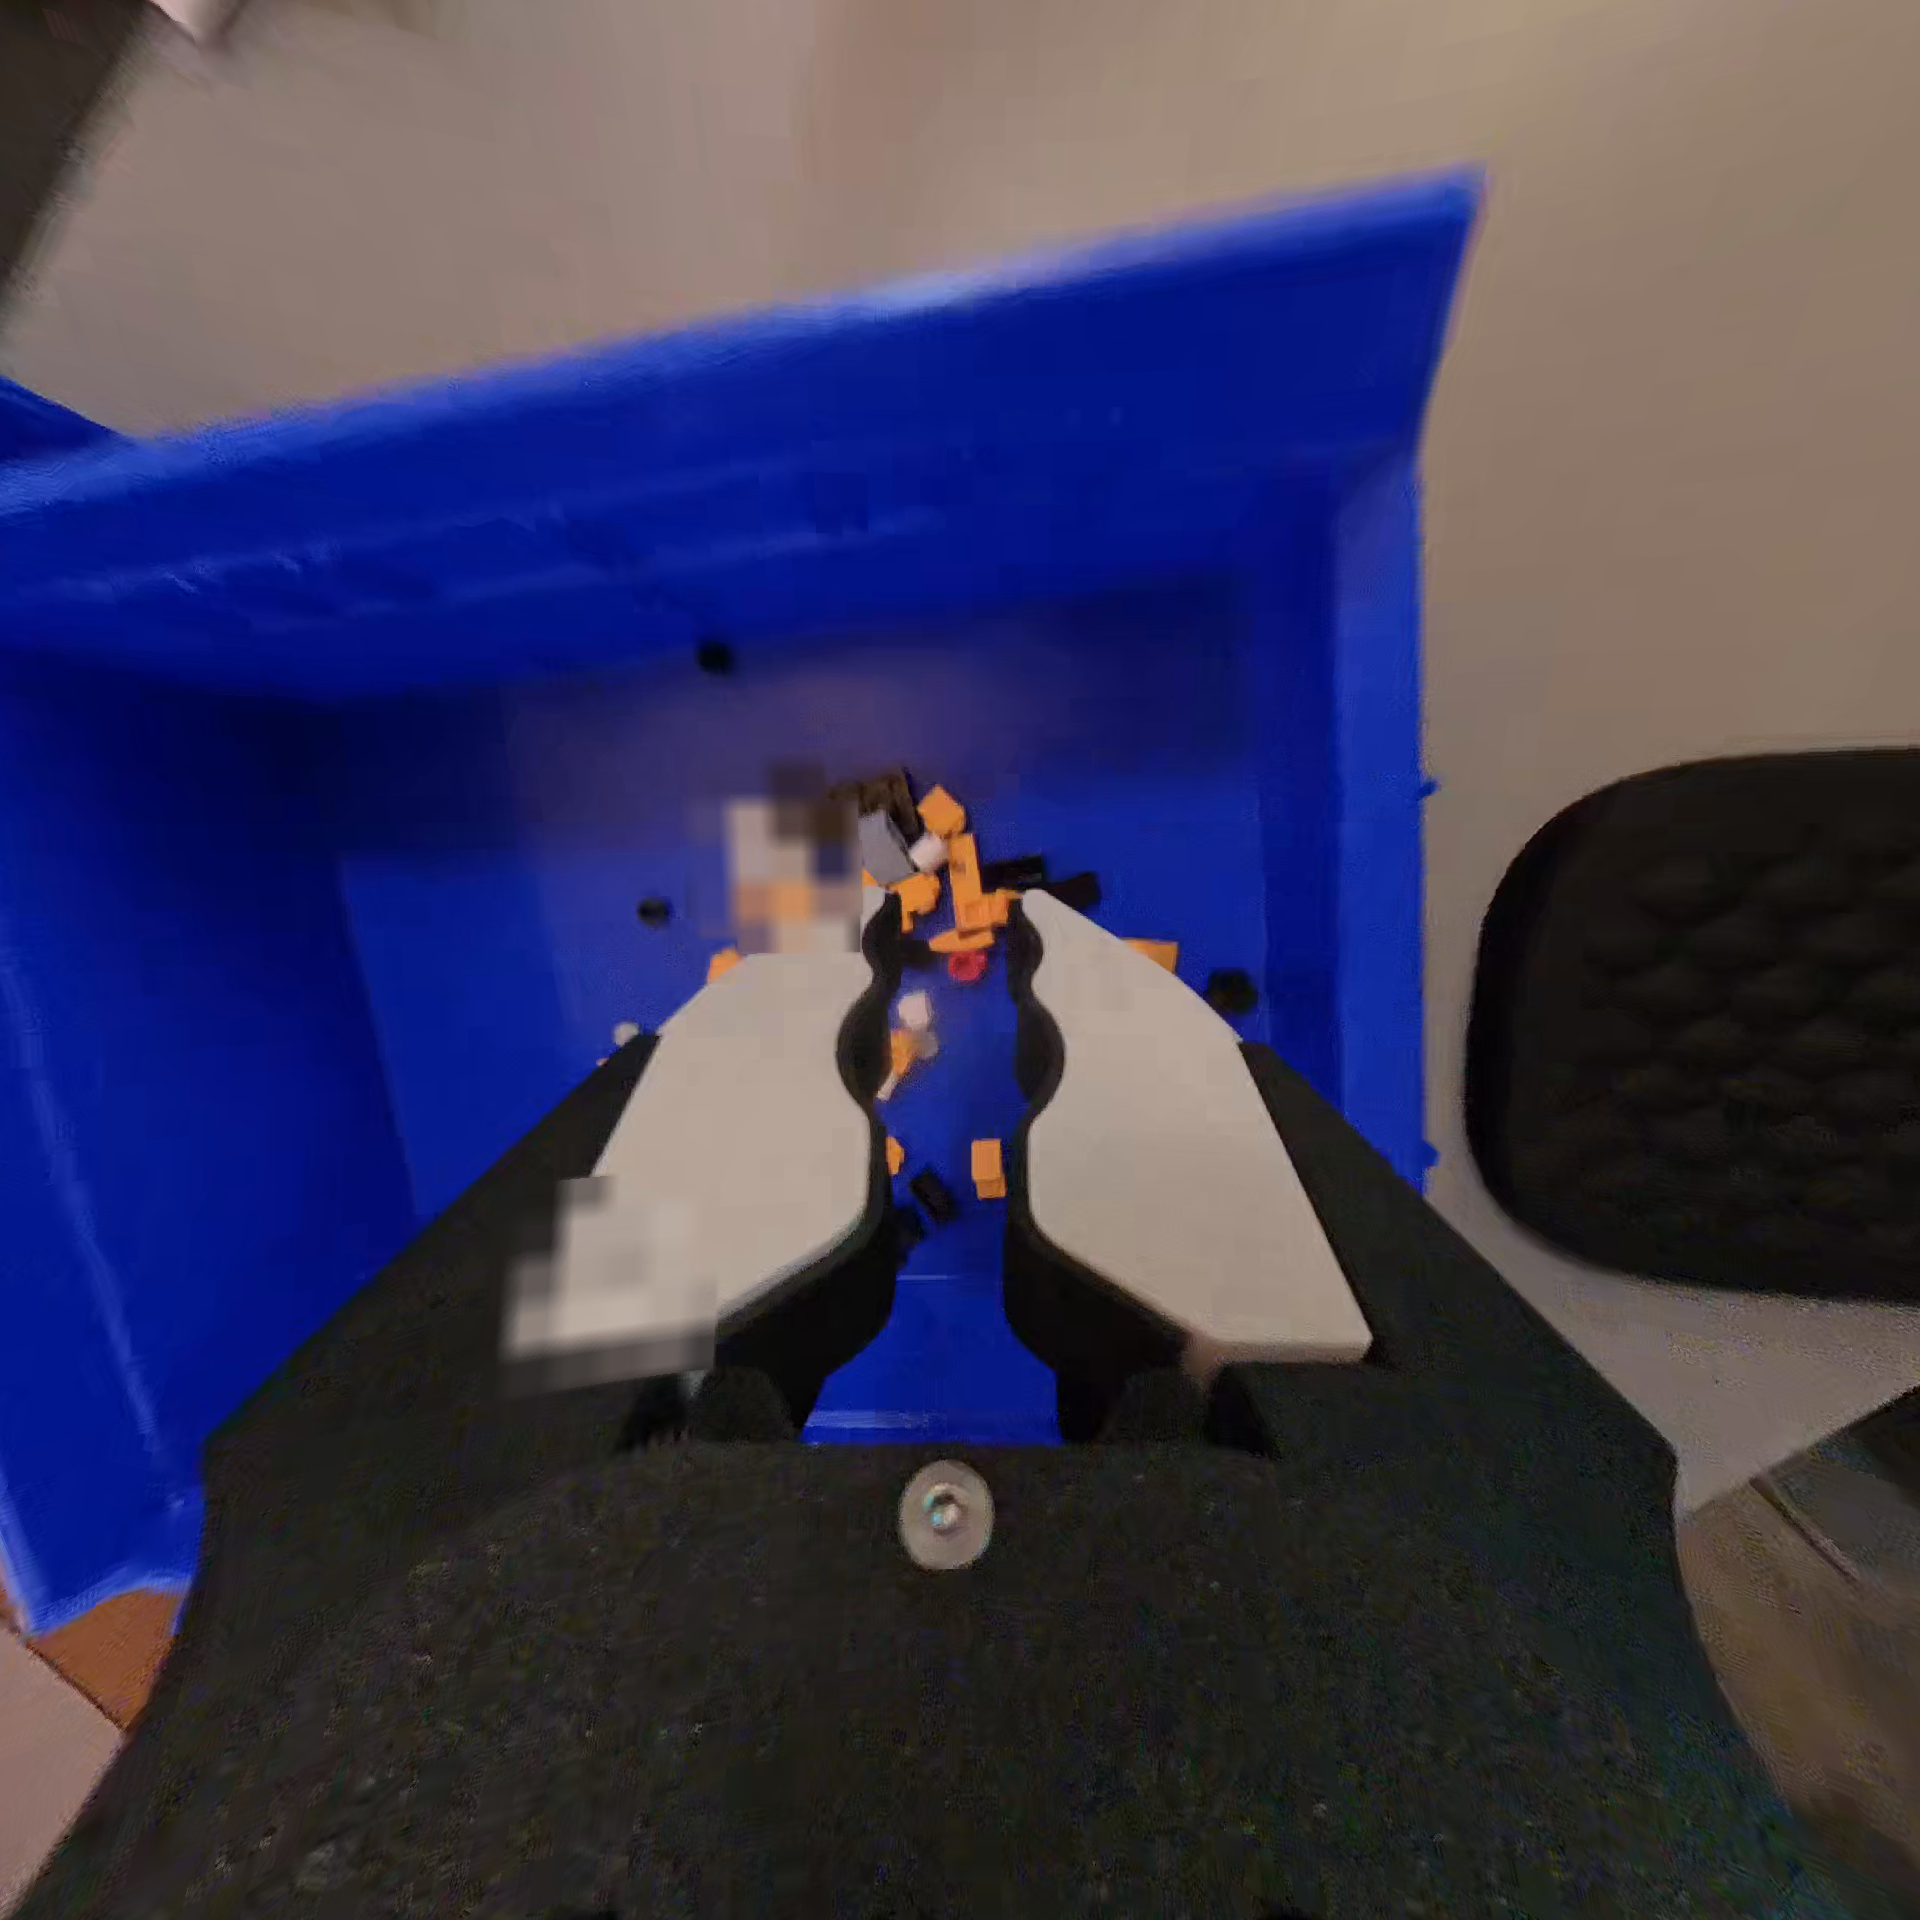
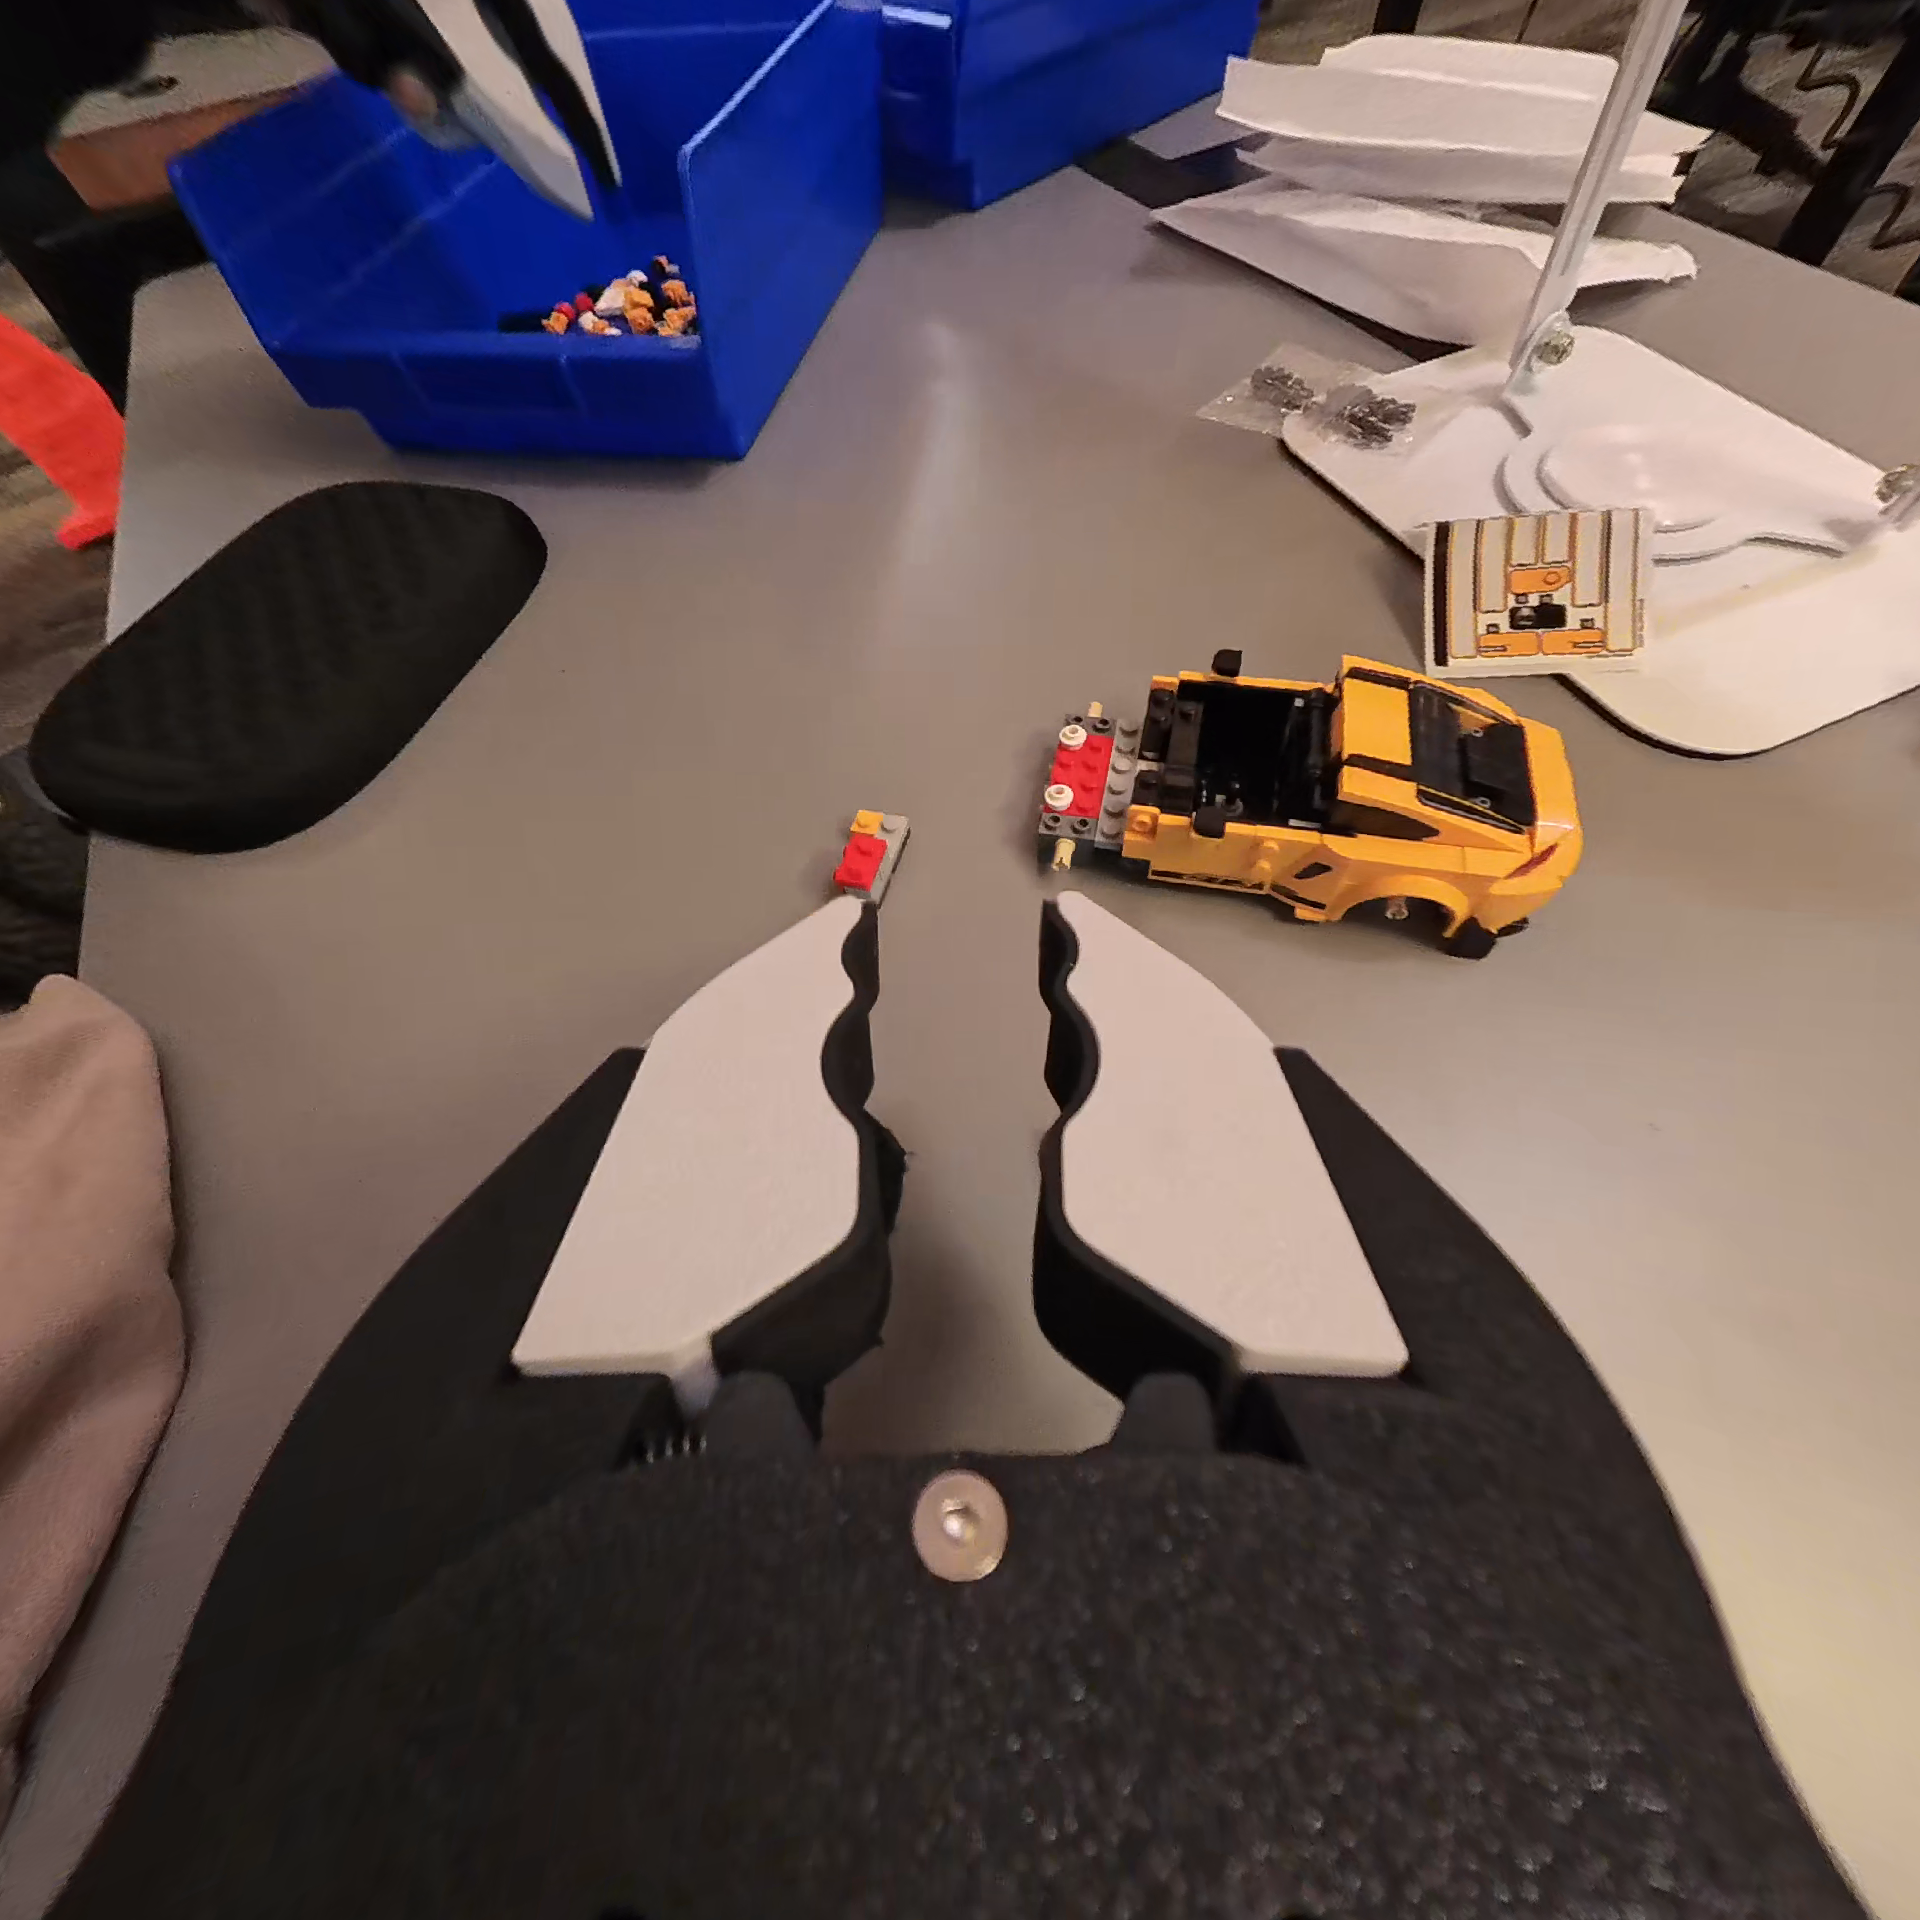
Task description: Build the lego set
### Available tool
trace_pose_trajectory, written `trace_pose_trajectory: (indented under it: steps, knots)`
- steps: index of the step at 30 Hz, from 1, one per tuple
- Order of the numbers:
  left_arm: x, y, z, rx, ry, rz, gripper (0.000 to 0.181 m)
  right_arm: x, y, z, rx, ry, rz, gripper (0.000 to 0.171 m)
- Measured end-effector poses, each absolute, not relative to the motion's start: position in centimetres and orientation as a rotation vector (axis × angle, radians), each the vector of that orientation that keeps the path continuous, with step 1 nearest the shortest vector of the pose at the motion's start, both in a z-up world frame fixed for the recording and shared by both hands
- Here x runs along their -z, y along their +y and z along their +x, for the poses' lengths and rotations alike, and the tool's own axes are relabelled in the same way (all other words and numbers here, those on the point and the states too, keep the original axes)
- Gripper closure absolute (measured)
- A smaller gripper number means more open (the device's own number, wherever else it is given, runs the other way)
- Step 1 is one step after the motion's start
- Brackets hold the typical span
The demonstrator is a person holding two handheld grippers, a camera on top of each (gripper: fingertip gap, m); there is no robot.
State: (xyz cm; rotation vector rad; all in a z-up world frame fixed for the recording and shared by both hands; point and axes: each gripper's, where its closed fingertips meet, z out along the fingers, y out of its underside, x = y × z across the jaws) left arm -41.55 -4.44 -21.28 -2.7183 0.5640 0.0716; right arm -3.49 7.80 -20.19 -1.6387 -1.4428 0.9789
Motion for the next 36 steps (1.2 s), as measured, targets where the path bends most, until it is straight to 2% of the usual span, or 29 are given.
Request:
trace_pose_trajectory:
  steps: [5, 11, 16, 19, 21, 27, 31, 36]
  knots:
    - [24.9, -3.9, -42.9, 0.038, 0.493, -2.882, 0.158, 19.7, 8.0, -3.6, -0.988, -1.389, -1.62, 0.148]
    - [26.1, -2.8, -43.6, 0.054, 0.423, -2.908, 0.157, 19.9, 8.1, -3.7, -1.001, -1.37, -1.635, 0.149]
    - [26.1, -2.4, -43.6, 0.09, 0.386, -2.884, 0.166, 20.3, 7.9, -3.9, -1.0, -1.388, -1.633, 0.149]
    - [22.9, -1.5, -42.6, 0.123, 0.381, -2.722, 0.168, 19.7, 7.8, -3.8, -0.998, -1.383, -1.604, 0.15]
    - [19.2, -0.7, -39.6, 0.293, 0.381, -2.512, 0.169, 18.9, 7.6, -3.9, -1.0, -1.374, -1.562, 0.151]
    - [7.9, -2.7, -24.0, 1.088, 0.521, -1.774, 0.17, 15.3, 5.0, -6.3, -0.992, -1.436, -1.294, 0.151]
    - [6.0, -3.8, -17.6, 1.293, 0.586, -1.44, 0.17, 12.3, 1.4, -8.7, -1.153, -1.471, -1.231, 0.15]
    - [7.0, -2.3, -13.1, 1.395, 0.59, -1.275, 0.17, 9.4, -1.8, -10.4, -1.354, -1.407, -1.25, 0.149]
